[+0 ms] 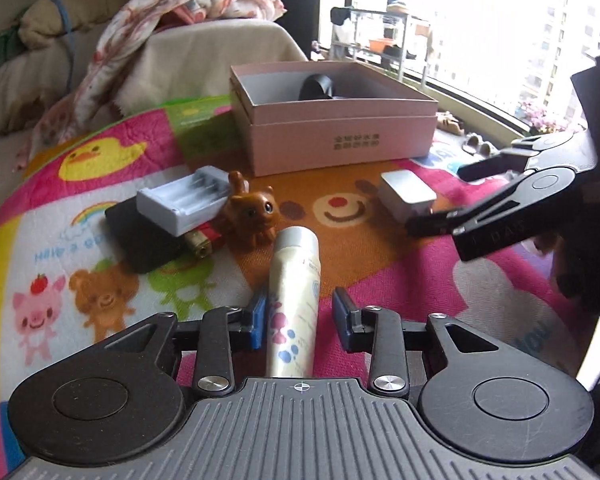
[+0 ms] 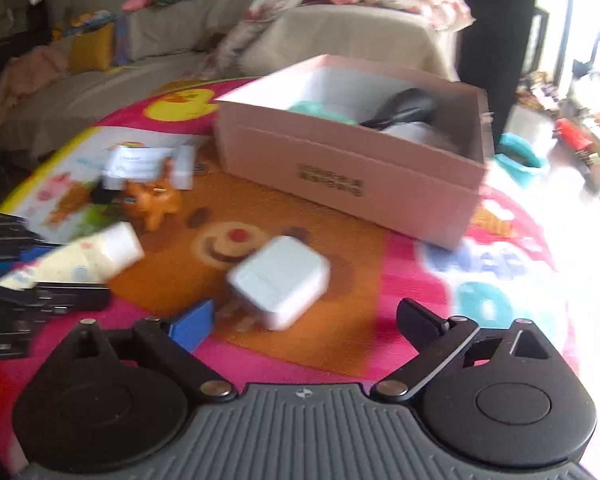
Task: Organize rigid objects
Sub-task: 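Lift and carry the lotion tube and plug charger over the pink box with both grippers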
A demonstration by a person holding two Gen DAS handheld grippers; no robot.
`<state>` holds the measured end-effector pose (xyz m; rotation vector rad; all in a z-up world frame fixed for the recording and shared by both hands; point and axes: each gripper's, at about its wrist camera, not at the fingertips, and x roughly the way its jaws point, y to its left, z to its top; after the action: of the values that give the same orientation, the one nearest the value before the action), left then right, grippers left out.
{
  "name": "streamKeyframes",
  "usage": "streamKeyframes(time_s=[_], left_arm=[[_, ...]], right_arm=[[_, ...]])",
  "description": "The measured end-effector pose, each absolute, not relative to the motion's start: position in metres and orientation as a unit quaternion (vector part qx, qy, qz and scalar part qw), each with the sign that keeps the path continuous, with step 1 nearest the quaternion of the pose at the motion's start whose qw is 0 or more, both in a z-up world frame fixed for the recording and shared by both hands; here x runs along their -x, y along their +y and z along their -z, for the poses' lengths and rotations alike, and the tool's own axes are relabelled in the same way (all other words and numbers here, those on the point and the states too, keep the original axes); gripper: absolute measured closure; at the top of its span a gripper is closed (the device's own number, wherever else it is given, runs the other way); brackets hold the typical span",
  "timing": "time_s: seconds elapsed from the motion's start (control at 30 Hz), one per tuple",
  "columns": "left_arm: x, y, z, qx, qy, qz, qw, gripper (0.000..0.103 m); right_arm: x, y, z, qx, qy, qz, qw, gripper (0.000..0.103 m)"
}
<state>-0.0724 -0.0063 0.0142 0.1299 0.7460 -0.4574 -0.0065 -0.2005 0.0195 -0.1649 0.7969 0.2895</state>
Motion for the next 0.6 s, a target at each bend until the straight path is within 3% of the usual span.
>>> streamKeyframes(time_s=[0.17,0.37,0.43,0.57,0.6], left_arm=[[0.067,0.009,-0.018,-0.018,0.389,0.232,0.892,0.067],[0.066,0.006,-0.016,-0.010,0.382,0.223,0.897,0.067],[0.065,0.006,-0.015,0.002,0.377,0.218,0.900,0.067],[0.062,0.005,-0.015,0.005,0.373,0.219,0.902,0.067],[0.061,0.007,-0.014,0.013,0.372,0.220,0.902,0.067]], right_arm=[[0.019,-0.208,-0.020,0.156,0.334,-0.046,0.929,0.006],[0.026,-0.211,-0.029,0.095,0.329,-0.095,0.935,0.012],[0.022,-0.206,-0.030,0.080,0.326,-0.107,0.936,0.028],[0.007,-0.193,-0.028,0.084,0.321,-0.114,0.936,0.043],[0.001,-0.191,-0.025,0.089,0.326,-0.117,0.934,0.056]])
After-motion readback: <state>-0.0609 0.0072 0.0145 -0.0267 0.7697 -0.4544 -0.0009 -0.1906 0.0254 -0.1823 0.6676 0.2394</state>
